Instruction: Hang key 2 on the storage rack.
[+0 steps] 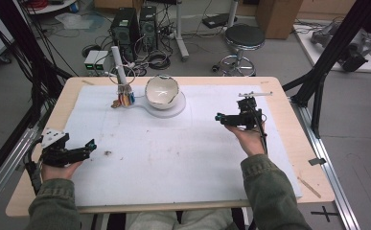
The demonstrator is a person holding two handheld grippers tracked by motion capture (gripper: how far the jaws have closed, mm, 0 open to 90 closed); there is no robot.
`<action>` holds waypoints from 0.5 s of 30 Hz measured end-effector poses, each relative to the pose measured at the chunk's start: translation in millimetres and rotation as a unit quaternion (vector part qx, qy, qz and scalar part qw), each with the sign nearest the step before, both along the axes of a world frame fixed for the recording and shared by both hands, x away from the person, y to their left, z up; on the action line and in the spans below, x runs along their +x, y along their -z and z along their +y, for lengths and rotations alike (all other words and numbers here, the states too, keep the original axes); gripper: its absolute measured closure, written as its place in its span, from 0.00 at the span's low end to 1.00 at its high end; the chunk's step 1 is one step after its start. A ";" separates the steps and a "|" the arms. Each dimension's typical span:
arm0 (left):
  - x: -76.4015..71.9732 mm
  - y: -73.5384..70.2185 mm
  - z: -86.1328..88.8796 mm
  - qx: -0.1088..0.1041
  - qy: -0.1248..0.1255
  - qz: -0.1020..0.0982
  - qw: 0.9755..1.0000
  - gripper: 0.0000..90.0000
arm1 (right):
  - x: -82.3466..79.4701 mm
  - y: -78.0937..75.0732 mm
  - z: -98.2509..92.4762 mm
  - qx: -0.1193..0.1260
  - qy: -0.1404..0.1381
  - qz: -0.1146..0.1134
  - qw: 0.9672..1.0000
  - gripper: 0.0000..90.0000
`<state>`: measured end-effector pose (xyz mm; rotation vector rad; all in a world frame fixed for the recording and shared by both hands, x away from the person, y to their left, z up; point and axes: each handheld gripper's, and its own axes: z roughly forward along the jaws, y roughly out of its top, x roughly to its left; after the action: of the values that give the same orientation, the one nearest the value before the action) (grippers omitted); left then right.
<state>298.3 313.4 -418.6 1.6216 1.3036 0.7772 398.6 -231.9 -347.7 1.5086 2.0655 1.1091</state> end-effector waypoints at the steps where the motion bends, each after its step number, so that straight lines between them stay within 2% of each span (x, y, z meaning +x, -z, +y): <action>1: 0.0 0.0 -0.1 0.000 0.000 0.000 1.000 0.02 | -1.0 1.2 -1.1 0.002 0.003 0.003 1.000 0.01; 6: 0.1 0.0 0.1 -0.002 -0.001 -0.002 1.000 0.02 | -6.5 11.6 -10.4 -0.003 0.014 0.002 1.000 0.01; 15: 0.8 0.2 0.0 -0.003 -0.003 -0.002 1.000 0.02 | -17.9 26.3 -17.6 -0.022 0.017 -0.007 1.000 0.01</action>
<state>299.1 313.5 -418.7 1.6123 1.3072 0.7779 380.7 -249.4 -374.0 1.5047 2.0336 1.0515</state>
